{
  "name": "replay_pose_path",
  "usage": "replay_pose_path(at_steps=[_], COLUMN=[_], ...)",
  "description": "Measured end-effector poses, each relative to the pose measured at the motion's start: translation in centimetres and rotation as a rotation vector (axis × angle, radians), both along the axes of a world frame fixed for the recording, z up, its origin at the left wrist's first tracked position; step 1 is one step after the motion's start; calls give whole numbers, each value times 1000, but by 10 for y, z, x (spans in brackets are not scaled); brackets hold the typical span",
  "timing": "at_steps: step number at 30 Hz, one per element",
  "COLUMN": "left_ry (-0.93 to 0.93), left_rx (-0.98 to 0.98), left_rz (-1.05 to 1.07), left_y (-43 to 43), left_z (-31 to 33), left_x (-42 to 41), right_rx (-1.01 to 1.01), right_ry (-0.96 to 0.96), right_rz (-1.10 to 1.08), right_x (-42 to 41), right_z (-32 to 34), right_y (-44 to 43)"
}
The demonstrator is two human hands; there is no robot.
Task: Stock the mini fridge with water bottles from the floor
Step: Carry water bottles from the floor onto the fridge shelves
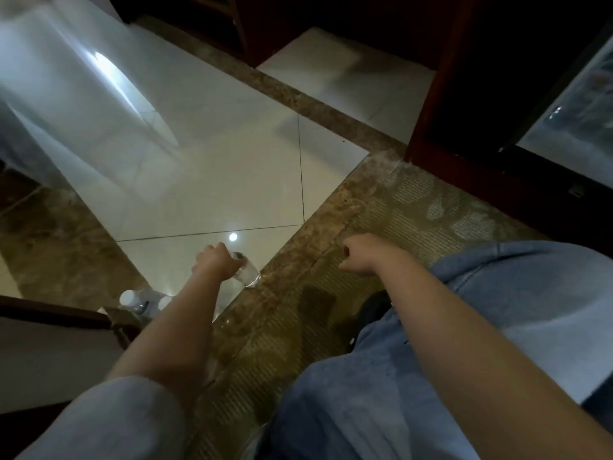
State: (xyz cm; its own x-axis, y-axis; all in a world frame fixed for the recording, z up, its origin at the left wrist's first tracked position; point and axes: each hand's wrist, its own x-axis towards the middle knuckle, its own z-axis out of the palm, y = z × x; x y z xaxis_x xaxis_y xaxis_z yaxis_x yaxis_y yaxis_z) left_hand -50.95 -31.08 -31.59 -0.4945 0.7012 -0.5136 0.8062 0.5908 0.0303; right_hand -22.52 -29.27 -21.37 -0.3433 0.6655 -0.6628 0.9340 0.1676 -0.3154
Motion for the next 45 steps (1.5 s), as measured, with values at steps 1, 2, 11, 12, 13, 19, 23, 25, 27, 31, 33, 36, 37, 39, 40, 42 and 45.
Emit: replay_pose_path(at_steps=[1,2,11,12,13,19,23,25,27,31,33,36,37,39,40,42,45], left_ry=[-29,-62,15,-8,-35,-198,-455,-604,-740,-883,-942,-864,-774,-570,-493,-355,-196], left_rx=[-7,3,167,200,243,549,714,787,830,841,878,970,984,971,957,907,814], left_rz=[21,40,-134,-154,-174,-342,-385,-320,-212,-35,125,442,527,675,744,862,1005], left_y=[1,0,-8,-8,-8,-1,-3,-6,-12,-26,-34,-49,-56,-73,-82,-100,-123], left_z=[-6,-12,-17,-12,-4,75,114,119,118,111,108,86,73,47,36,17,-4], left_x=[0,1,6,6,7,31,69,79,84,90,86,61,49,23,11,-8,-25], right_rx=[-2,-10,-20,-15,-10,-30,-72,-63,-49,90,96,73,73,78,80,96,109], right_ry=[-20,-25,13,22,34,255,596,729,818,712,702,732,742,758,761,756,733], right_rz=[10,12,-14,-22,-33,-107,-170,-246,-333,-296,-348,-417,-432,-452,-462,-467,-444], right_x=[0,-1,-8,-10,-12,-30,-46,-49,-48,-51,-53,-63,-69,-83,-91,-107,-128], right_z=[-2,-4,0,2,3,6,10,8,7,5,2,4,6,9,11,13,15], right_y=[0,1,4,4,4,0,-13,-17,-17,-21,-24,-21,-18,-12,-9,-5,-5])
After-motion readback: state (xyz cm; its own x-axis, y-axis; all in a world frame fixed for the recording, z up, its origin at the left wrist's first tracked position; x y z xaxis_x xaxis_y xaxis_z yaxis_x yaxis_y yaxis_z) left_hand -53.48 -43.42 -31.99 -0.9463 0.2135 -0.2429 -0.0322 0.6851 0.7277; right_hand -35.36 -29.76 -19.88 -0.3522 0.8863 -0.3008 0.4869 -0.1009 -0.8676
